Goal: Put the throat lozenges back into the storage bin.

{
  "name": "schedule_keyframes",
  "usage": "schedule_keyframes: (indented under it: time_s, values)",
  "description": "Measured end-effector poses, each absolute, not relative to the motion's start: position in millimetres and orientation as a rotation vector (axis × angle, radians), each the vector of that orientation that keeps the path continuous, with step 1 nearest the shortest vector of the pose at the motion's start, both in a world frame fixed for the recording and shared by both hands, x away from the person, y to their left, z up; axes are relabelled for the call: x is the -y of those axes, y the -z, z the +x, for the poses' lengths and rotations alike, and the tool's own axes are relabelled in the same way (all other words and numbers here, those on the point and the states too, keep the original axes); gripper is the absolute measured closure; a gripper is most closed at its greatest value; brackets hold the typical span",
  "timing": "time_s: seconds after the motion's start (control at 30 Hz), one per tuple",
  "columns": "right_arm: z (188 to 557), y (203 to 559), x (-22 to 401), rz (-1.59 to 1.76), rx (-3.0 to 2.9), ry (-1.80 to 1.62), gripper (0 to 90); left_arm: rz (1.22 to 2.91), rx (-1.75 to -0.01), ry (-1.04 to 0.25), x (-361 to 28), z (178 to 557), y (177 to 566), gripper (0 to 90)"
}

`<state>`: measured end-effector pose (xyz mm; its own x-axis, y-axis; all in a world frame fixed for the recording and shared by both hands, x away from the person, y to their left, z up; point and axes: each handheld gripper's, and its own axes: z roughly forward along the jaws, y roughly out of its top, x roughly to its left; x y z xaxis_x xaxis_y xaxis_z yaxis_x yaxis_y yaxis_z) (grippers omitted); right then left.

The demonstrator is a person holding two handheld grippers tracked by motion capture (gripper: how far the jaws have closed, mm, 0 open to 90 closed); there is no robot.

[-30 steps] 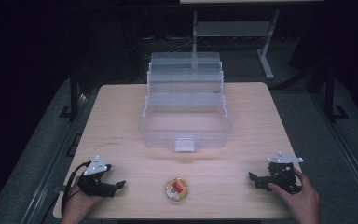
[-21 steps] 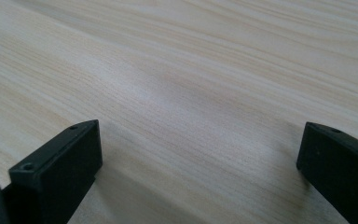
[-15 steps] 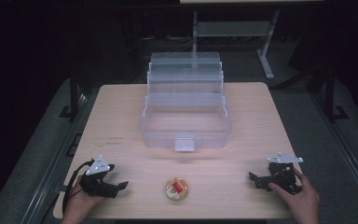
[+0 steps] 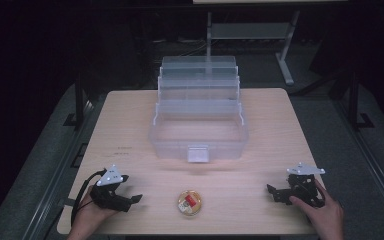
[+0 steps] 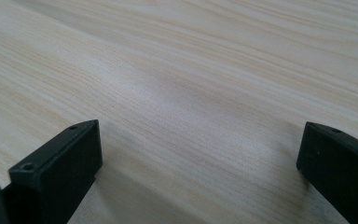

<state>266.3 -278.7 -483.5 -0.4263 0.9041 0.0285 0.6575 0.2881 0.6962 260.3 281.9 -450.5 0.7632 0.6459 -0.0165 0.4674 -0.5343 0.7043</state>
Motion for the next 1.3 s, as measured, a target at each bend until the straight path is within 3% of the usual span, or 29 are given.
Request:
schedule_keyframes:
  time_s: [1.3]
  values:
    - [266.3, 483.6, 278.7, 1.407, -2.191, -0.912, 0.0, 2.261, -0.645, -0.257, -229.3, 263.5, 428.5, 12.3]
